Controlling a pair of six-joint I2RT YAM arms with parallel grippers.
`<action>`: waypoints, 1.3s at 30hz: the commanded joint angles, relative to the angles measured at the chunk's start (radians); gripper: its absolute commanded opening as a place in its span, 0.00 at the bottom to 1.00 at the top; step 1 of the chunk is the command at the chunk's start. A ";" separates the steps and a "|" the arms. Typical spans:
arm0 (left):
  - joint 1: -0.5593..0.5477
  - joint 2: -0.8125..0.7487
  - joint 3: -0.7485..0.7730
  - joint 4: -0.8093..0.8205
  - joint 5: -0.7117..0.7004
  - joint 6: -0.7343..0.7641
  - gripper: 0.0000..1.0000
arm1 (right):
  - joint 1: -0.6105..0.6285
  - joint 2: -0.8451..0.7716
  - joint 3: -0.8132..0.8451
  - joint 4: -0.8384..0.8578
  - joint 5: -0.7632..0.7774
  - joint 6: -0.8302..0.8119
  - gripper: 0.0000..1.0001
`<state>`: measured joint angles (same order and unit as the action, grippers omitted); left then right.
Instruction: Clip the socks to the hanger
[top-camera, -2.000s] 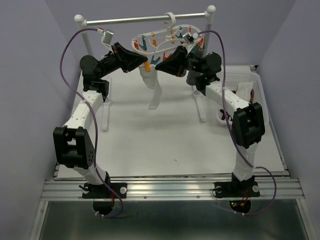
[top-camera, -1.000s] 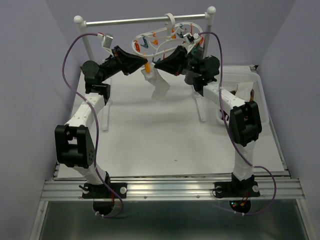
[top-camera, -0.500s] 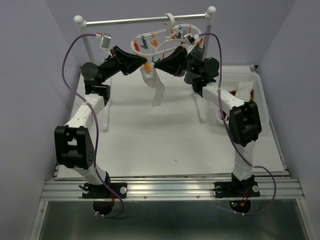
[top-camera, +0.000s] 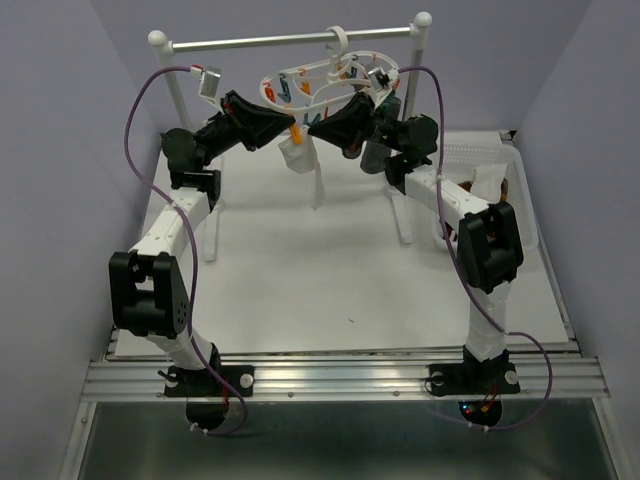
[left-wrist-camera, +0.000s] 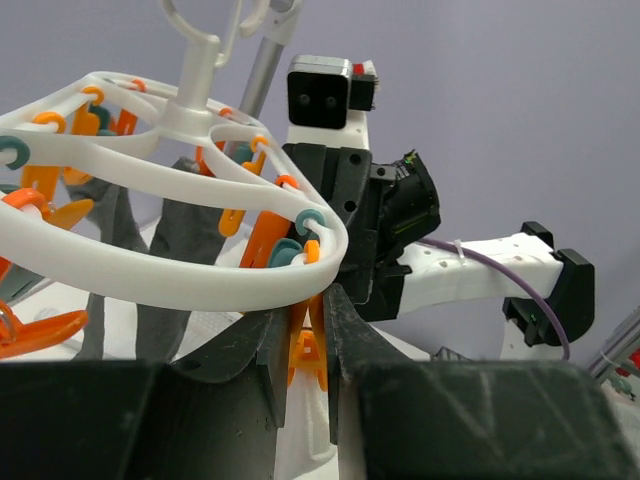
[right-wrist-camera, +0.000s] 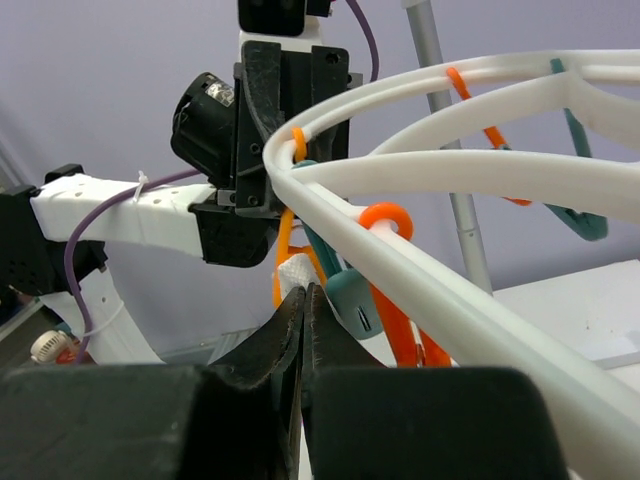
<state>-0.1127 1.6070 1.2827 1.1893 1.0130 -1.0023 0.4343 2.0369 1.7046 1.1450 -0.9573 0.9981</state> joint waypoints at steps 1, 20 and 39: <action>-0.021 -0.052 -0.008 -0.081 -0.034 0.114 0.04 | 0.009 -0.023 0.029 0.041 0.029 0.007 0.01; -0.031 -0.136 -0.043 -0.168 -0.086 0.203 0.04 | 0.027 -0.014 0.033 0.041 0.029 0.013 0.01; -0.031 -0.196 -0.071 -0.286 -0.128 0.310 0.99 | 0.027 -0.027 -0.005 0.022 0.040 0.002 0.08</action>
<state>-0.1383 1.4734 1.2232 0.8883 0.9001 -0.7319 0.4530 2.0369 1.7050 1.1450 -0.9409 1.0138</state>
